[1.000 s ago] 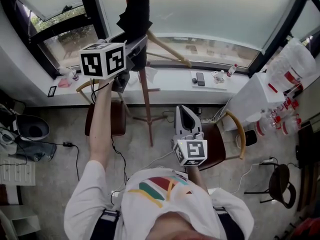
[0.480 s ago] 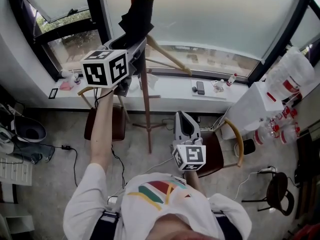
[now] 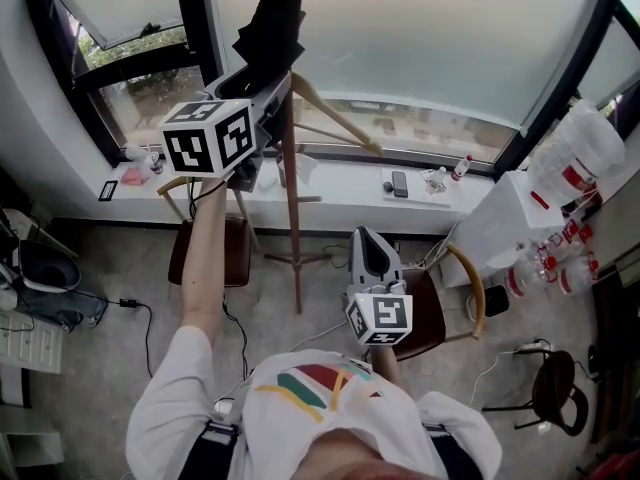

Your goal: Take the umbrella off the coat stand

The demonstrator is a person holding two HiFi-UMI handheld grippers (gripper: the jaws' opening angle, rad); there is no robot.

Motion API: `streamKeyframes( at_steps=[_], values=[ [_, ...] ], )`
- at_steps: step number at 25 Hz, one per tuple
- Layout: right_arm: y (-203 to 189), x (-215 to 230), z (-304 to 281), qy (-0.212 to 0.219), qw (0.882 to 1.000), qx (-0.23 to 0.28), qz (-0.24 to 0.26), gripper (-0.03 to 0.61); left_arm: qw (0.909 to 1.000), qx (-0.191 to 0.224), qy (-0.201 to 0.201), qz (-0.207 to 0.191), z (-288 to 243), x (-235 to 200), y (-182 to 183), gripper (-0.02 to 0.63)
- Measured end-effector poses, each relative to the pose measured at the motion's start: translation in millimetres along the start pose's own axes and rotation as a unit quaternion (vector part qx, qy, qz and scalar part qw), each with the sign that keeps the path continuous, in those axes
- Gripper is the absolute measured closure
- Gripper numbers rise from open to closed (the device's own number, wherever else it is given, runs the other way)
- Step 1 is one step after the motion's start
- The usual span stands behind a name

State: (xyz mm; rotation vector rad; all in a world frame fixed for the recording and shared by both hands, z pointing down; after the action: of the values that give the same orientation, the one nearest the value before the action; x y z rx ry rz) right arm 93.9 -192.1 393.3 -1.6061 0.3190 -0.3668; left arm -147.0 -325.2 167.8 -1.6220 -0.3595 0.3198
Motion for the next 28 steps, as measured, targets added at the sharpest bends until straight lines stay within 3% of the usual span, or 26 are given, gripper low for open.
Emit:
streamKeyframes(
  at_steps=[18, 28],
  values=[
    [19, 3, 8, -0.004, 1.000, 0.030, 0.005, 0.578, 0.9972, 0.070, 0.025, -0.011, 20, 4, 48, 0.385],
    [24, -3, 8, 0.006, 0.999, 0.032, 0.013, 0.578, 0.9902, 0.130, 0.041, -0.030, 58, 17, 49, 0.385]
  ],
)
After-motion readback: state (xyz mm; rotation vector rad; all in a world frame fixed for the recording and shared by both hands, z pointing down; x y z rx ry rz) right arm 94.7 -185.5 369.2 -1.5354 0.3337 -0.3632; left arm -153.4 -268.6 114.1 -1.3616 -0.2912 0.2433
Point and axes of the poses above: the fingertips, and each gripper's own axes: z backward along the fingers, x to its right, y out of its top, the point moved 9 cm from there along z, backward along the fingers, and after that the axes turned 10 degrees about -x, right-handed, at the moved point
